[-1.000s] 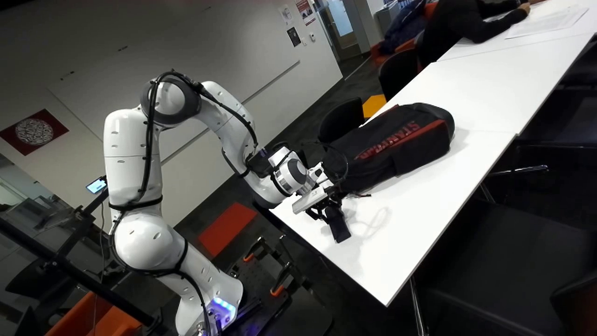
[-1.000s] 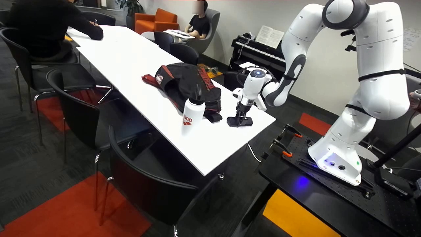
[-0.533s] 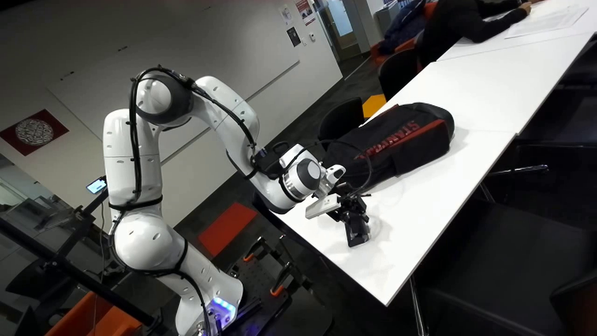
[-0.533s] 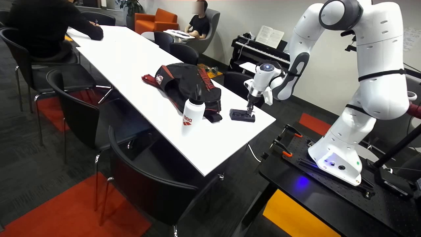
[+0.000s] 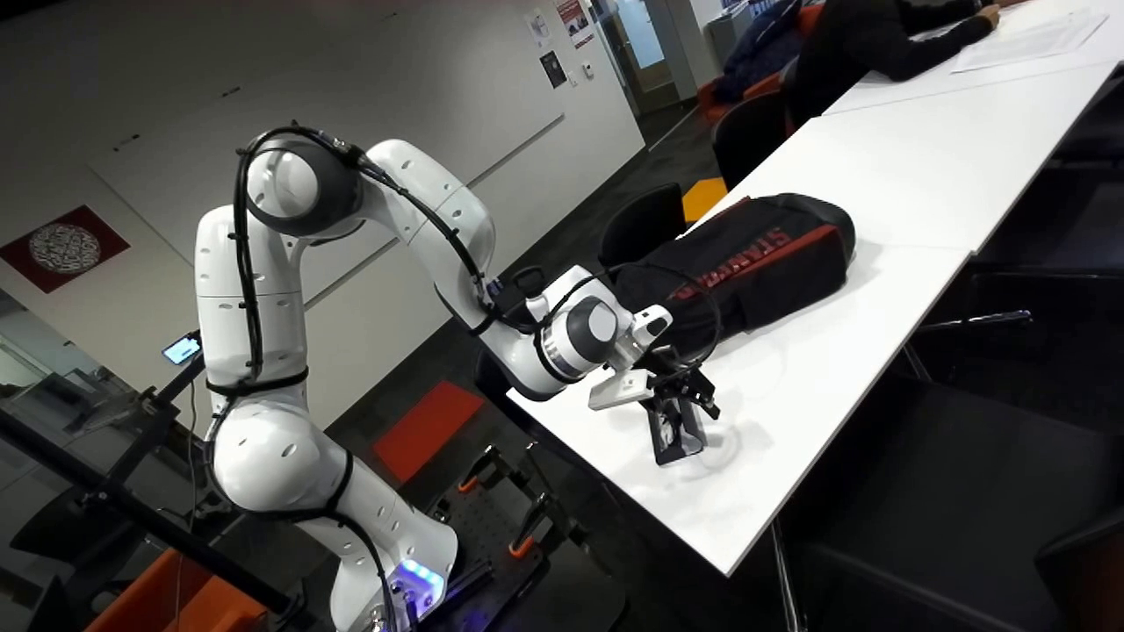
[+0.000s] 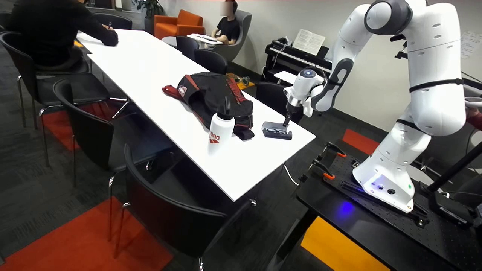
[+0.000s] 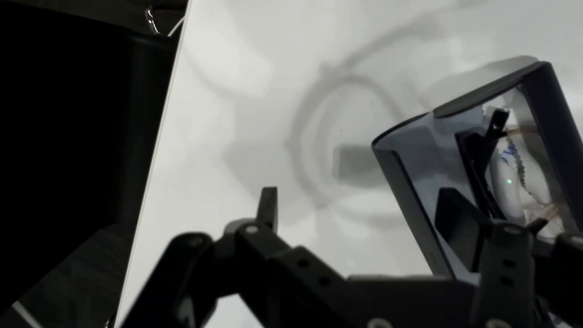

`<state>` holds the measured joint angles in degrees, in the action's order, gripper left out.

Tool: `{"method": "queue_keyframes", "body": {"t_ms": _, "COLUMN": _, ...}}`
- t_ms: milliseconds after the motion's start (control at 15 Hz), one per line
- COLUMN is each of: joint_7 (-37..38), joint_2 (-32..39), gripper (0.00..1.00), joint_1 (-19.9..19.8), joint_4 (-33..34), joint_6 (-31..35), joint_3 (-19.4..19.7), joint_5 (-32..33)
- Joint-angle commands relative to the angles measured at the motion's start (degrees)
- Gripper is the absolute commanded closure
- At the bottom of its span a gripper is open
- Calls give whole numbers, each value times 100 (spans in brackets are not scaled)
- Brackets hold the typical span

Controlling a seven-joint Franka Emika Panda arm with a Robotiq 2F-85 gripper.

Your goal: Move the black spectacle case to the right

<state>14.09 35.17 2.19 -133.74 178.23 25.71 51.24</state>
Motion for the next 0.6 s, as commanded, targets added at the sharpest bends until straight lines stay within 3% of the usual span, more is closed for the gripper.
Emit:
{"method": "queue_keyframes", "body": {"t_ms": 0, "joint_7": -71, "joint_2": -420, "gripper": 0, "joint_1": -33, "joint_4": -282, "joint_6": -16, "joint_3": -79, "joint_5": 3}}
{"method": "queue_keyframes", "body": {"t_ms": 333, "joint_7": -869, "joint_2": -1553, "gripper": 0, "joint_1": -469, "joint_4": -1365, "joint_6": -57, "joint_3": -588, "joint_5": 185}}
{"method": "queue_keyframes", "body": {"t_ms": 533, "joint_7": -1078, "joint_2": -2238, "gripper": 0, "joint_1": -499, "joint_4": -1987, "joint_6": -179, "joint_3": -585, "joint_5": 243}}
